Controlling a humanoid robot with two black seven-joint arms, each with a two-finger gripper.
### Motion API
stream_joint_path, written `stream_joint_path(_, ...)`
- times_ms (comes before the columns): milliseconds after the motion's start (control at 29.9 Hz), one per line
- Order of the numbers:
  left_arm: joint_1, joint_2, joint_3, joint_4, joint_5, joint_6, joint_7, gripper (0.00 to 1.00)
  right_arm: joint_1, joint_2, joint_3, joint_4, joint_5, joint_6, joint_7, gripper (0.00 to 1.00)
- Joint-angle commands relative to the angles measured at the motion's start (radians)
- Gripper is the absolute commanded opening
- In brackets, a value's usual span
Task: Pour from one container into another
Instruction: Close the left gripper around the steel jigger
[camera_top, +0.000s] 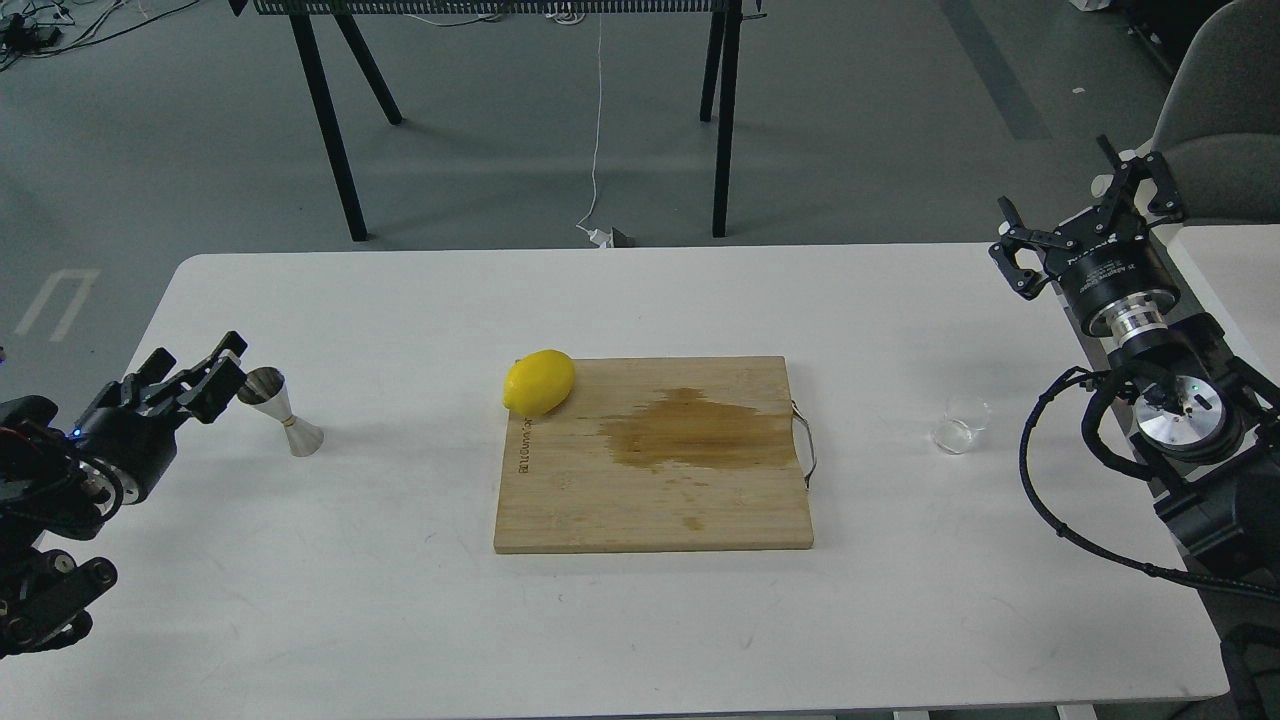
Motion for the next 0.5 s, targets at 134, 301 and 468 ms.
stream_joint_path(134,-0.004,-0.003,0.009,-0.007,0.037,0.000,0.000,1.00,0.000,-0.001,0.000,-0.002,0.000,0.000,0.000,1.00)
stream_joint_path(301,-0.005,-0.006,0.009,-0.051,0.037,0.000,0.000,1.00,-0.002,-0.001,0.000,-0.002,0.000,0.000,0.000,1.00)
stream_joint_path(468,-0.007,-0.014,0.009,-0.062,0.037,0.000,0.000,1.00,-0.002,-0.001,0.000,-0.002,0.000,0.000,0.000,1.00)
